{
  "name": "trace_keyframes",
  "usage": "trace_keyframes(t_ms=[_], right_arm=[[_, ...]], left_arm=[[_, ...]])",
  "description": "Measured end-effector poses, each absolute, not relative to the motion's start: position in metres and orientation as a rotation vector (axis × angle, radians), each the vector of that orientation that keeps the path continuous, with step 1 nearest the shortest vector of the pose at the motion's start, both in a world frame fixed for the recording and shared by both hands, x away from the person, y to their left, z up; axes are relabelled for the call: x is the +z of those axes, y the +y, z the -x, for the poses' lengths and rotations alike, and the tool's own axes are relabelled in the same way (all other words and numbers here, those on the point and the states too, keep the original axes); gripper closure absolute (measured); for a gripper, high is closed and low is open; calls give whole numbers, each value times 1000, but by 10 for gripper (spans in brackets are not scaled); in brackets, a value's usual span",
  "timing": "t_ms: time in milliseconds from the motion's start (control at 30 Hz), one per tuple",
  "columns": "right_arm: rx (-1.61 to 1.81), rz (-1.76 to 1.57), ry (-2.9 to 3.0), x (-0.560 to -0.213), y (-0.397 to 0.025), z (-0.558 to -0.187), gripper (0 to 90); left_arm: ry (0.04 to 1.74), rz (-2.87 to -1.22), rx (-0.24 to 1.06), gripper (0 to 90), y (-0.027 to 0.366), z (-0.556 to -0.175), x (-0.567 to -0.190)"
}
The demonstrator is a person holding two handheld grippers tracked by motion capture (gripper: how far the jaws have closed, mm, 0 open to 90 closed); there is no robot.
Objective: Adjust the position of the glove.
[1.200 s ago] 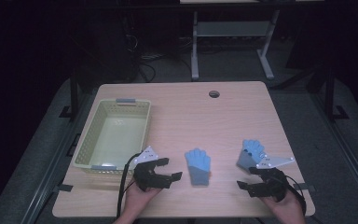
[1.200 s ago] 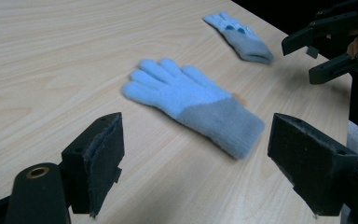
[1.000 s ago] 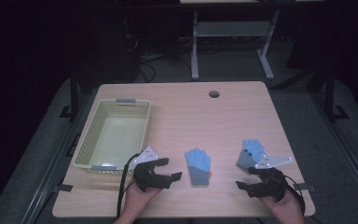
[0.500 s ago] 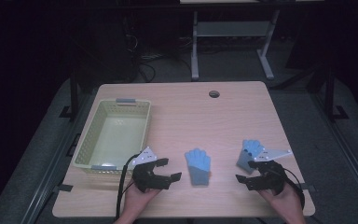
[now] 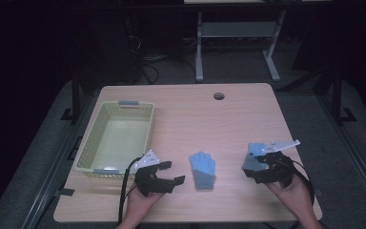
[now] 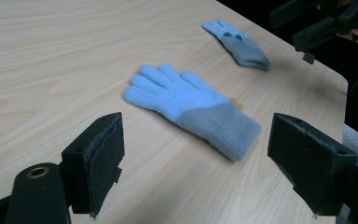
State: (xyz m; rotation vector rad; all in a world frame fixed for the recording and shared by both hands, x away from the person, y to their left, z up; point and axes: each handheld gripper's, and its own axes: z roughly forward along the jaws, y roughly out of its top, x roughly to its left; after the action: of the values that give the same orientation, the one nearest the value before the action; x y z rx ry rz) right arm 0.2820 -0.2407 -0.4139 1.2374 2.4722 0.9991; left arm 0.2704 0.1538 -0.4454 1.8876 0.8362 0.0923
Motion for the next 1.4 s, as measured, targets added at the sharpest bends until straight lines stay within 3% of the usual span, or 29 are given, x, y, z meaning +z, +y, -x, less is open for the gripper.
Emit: trace_keyframes(t_ms=[667,967,1400], right_arm=[[882,-1337,2508,-408,-252,-332,287],[759,-1369,2534,-421,-253,-347,340],[595,-1414,2597,-437,-253,-356,489]], left_arm=[[837,-1870,97,187,156,-269,-444],[835,-1869,90,187,156,-269,-444],[834,-1858,86,188,156,-268,-443]])
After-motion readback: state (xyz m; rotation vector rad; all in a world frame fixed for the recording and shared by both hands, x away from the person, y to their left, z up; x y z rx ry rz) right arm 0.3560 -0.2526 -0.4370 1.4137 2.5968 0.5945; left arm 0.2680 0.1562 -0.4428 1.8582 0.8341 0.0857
